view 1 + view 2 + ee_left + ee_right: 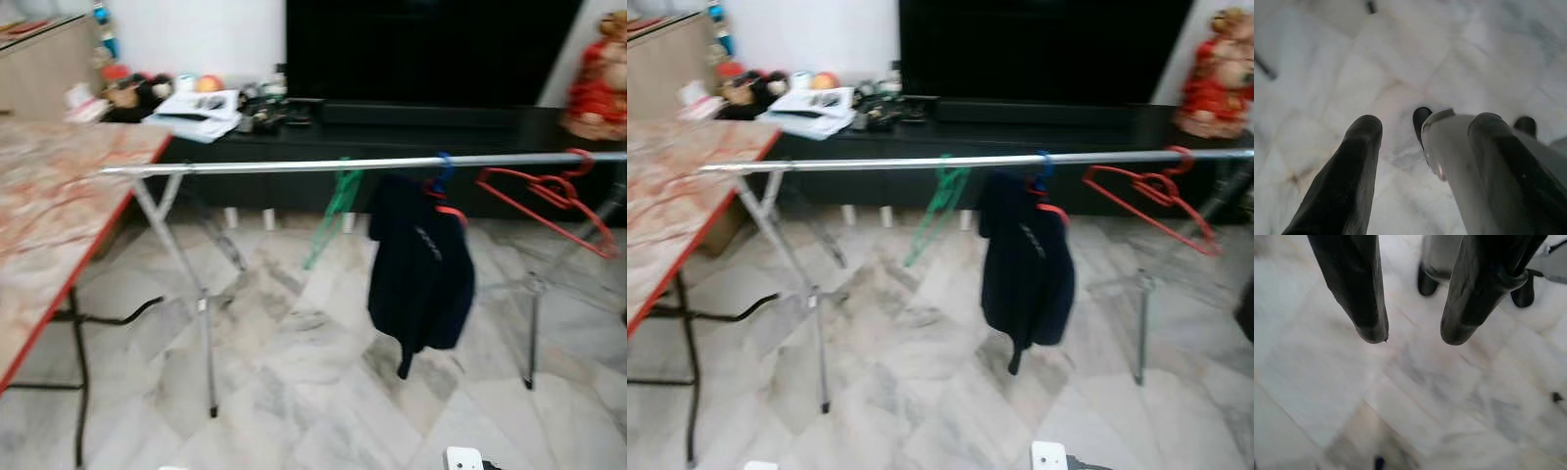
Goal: Hang hanger
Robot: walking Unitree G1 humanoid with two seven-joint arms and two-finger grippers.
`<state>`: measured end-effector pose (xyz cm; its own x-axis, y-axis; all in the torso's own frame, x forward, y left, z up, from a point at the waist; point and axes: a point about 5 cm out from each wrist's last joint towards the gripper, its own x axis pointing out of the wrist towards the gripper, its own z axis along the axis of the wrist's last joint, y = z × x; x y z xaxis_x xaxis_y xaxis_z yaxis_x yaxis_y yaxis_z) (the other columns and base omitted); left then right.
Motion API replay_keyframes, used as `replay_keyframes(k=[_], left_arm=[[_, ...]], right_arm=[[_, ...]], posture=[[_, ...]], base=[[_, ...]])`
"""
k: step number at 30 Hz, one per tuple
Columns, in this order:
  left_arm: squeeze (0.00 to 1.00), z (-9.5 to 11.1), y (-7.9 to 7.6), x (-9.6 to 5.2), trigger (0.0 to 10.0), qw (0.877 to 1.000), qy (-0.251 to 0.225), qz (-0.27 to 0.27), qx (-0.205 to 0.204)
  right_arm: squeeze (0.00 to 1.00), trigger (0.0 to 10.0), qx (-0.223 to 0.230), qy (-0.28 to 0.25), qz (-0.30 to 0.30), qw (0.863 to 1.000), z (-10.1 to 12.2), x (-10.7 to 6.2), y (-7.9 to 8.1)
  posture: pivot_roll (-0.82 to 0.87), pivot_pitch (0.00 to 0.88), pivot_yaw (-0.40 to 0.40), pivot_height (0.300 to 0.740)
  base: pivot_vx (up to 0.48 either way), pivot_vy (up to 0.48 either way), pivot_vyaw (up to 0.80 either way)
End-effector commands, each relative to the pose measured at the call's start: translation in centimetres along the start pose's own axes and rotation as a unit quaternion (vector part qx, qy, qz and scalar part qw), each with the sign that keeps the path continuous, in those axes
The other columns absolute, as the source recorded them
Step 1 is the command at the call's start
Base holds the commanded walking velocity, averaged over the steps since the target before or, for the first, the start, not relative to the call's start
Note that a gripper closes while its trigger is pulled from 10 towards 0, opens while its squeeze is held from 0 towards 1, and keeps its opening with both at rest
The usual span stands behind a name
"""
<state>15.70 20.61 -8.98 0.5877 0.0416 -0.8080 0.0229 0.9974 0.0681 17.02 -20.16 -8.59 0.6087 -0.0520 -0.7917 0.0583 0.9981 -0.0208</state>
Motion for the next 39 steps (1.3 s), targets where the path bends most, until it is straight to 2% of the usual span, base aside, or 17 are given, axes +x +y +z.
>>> replay_keyframes(k=[1,16,21,25,34,39], left_arm=[[0.00,-0.3,0.1,0.0,10.0,1.000,0.008,-0.003,0.009],[0.00,-0.5,0.5,-0.1,10.0,1.000,0.012,0.006,-0.002],[0.00,-0.5,0.3,-0.1,10.0,1.000,0.012,0.008,-0.007],[0.00,-0.5,0.2,-0.1,10.0,1.000,0.013,0.007,-0.007],[0.00,-0.7,0.3,-0.1,10.0,1.000,0.017,0.005,0.001],[0.00,-0.6,0.3,-0.1,10.0,1.000,0.016,0.005,0.008]], right_arm=[[0.00,10.0,0.006,0.026,-0.003,1.000,-1.4,-0.3,-0.2],[0.00,10.0,0.012,0.041,-0.009,0.999,-2.4,-0.6,-0.5],[0.00,10.0,0.008,0.036,-0.002,0.999,-1.9,-0.4,0.4],[0.00,10.0,0.007,0.032,-0.002,0.999,-1.5,-0.2,0.5],[0.00,10.0,0.015,0.027,-0.011,0.999,-1.3,-0.3,-0.5],[0.00,10.0,0.017,0.028,-0.010,0.999,-1.5,-0.3,-0.4]], posture=[[-0.01,0.008,0.012,0.740],[0.03,0.000,0.000,0.740],[0.02,0.025,-0.003,0.740],[0.01,0.033,0.000,0.740],[0.00,0.049,0.013,0.740],[0.00,0.054,0.017,0.740]], base=[[0.000,0.000,-0.79],[0.000,0.000,-0.79],[0.000,0.000,-0.79],[0.000,0.000,-0.79],[0.000,0.000,-0.79],[0.000,0.000,-0.79]])
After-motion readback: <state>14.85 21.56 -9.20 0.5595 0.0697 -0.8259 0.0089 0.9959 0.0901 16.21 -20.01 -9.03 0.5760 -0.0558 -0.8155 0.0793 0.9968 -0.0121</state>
